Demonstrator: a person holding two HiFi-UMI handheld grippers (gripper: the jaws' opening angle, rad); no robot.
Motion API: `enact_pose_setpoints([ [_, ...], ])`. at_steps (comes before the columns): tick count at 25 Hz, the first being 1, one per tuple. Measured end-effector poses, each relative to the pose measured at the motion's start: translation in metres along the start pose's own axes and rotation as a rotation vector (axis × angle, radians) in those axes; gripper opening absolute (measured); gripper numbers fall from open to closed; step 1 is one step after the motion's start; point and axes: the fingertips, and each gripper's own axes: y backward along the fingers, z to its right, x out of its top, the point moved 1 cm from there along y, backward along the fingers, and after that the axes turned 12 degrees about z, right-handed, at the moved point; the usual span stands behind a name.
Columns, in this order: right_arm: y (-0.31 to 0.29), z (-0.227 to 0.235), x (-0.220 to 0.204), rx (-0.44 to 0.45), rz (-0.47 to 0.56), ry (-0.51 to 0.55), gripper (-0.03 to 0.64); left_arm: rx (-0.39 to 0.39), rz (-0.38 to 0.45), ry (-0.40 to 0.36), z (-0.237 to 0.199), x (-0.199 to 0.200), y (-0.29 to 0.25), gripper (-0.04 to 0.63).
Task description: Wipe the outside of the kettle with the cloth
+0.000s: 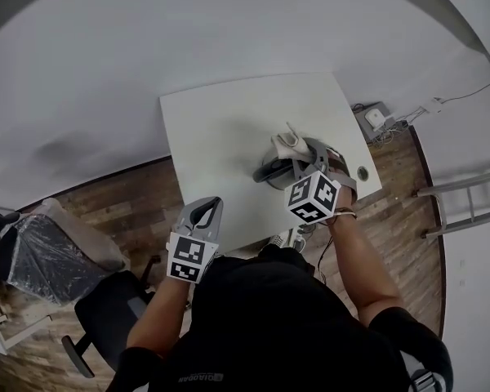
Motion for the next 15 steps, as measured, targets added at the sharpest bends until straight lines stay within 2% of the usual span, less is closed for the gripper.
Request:
enact_pose_setpoints([
  [7,0.004,-0.024,0.029,0.006,0.079,0.03,0.098,0.046,-0.018,0.031,-0.007,-0.013,0.016,0.008],
  [12,0.0,-0.071,0.061,0.047,0.174,0.131,0.098,0.075,0.001,0.059,-0.013,-0.013,0.022,0.008],
  [15,0.003,-0.086,0.074,0.042,0.232,0.153,0.098,0.094,0.004,0.059,-0.018,-0.012,0.025,0.008],
])
